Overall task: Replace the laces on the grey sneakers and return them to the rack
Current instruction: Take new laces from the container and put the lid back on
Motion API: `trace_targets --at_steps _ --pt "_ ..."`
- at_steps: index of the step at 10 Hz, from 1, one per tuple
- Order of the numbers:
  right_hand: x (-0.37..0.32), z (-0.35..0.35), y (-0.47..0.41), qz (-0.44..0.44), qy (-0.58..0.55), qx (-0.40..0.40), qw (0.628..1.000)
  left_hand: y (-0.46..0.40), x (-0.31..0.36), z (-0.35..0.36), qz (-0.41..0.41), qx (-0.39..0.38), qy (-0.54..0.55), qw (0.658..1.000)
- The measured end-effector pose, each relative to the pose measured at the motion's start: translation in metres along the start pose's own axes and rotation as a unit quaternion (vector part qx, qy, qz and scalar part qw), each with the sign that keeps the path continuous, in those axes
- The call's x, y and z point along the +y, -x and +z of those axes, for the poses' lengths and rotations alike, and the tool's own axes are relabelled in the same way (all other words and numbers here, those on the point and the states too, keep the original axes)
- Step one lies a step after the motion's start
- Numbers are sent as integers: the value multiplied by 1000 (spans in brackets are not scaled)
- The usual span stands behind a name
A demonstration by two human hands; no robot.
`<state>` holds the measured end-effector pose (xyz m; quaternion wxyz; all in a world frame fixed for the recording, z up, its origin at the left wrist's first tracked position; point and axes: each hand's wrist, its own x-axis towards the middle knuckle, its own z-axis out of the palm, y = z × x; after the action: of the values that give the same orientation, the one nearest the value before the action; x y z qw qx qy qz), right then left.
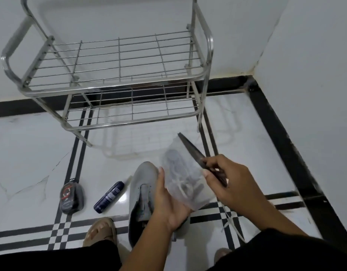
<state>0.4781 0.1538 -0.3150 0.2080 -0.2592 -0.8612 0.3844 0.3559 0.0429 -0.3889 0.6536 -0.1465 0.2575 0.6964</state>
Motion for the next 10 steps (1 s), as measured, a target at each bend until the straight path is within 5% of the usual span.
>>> trace_targets --at_steps 1,2,4,6,8,9,10 --pt "20 -3 17 79 25 -16 996 -5 -15 -4 10 30 -50 998" --pt "34 3 34 84 79 29 993 -8 -26 -1 4 75 -125 989" --pt "57 1 36 231 16 174 957 -15 -27 -13 -10 106 -143 984" --pt "113 -26 46 393 -95 328 854 -1 -23 -29 36 58 -68 995" --pt "153 26 99 496 -317 139 796 1 -26 -57 75 139 25 987" --pt "159 45 126 524 -291 105 793 4 -30 -48 89 149 -20 985" --pt "170 31 146 559 -229 166 779 4 -32 -33 99 197 -47 974"
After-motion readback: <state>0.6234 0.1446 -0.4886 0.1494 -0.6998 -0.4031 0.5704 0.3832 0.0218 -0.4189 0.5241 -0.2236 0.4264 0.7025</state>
